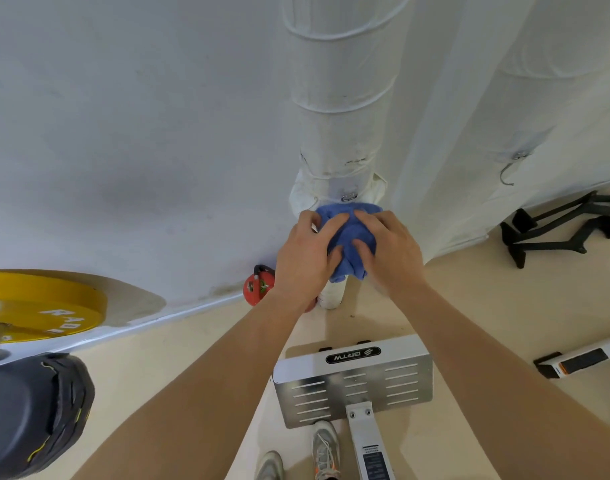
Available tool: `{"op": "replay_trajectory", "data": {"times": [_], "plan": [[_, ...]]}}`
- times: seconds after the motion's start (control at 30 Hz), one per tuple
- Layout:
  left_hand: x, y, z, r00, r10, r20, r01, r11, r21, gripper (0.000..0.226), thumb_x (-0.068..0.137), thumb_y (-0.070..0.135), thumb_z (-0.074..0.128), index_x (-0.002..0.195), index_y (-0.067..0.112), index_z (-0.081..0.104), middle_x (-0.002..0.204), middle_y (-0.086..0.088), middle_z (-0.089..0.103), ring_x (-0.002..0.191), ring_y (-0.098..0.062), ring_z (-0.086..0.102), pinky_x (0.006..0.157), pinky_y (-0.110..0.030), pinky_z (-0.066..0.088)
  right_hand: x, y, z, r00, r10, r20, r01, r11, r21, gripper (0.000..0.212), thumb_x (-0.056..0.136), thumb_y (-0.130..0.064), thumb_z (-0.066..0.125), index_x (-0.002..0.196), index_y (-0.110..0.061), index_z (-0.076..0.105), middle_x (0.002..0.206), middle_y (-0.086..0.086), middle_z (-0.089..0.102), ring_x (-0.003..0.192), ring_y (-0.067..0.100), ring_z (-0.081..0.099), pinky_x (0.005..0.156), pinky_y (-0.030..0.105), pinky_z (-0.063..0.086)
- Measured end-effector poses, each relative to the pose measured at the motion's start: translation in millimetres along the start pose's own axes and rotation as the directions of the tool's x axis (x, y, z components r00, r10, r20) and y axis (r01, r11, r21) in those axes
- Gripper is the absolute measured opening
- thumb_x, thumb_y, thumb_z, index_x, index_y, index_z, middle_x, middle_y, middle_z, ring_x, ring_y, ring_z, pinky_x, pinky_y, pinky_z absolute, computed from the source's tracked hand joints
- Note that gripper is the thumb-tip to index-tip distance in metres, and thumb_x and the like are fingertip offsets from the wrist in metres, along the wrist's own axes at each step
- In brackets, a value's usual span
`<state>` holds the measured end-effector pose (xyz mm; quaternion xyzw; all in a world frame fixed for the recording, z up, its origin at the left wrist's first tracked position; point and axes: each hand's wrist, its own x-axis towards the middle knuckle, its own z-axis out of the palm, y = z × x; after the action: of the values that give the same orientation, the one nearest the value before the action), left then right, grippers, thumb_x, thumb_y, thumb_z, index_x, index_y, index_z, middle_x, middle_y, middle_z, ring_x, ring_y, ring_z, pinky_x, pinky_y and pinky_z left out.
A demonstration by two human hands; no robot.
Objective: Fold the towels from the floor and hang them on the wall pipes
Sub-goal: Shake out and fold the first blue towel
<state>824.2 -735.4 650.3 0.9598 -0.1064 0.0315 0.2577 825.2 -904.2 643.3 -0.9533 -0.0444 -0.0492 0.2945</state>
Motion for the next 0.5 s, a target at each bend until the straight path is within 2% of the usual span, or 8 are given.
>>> {"op": "replay_trajectory", "data": {"times": [0.27, 0.5], "plan": [[4.4, 4.3, -8.2, 0.999, -0.015, 0.028, 0.016, 0.999, -0.051, 0.050, 0.089, 0.036, 0.056, 0.138, 0.040, 0.045, 0.119, 0.002, 0.040, 0.089, -0.015, 0.054, 0.066, -0.036, 0.056, 2.1, -3.8, -5.8, 1.000, 0.010, 0.026, -0.009, 0.999, -0.037, 0.050, 0.093, -0.030, 0.061, 0.142, -0.023, 0.051, 0.126, 0.001, 0.052, 0.108, 0.023, 0.055, 0.084, 0.031, 0.046], [3.8, 14.0, -31.2, 0.991, -0.095, 0.096, 0.099, 0.994, -0.035, 0.061, 0.087, 0.041, 0.064, 0.142, 0.033, 0.037, 0.126, 0.001, 0.047, 0.101, -0.019, 0.056, 0.075, -0.039, 0.055, 4.8, -18.8, -34.9, 0.997, 0.031, 0.076, -0.031, 1.000, -0.003, 0.062, 0.084, -0.031, 0.064, 0.143, -0.023, 0.046, 0.141, 0.001, 0.043, 0.120, 0.029, 0.050, 0.098, 0.038, 0.047]]}}
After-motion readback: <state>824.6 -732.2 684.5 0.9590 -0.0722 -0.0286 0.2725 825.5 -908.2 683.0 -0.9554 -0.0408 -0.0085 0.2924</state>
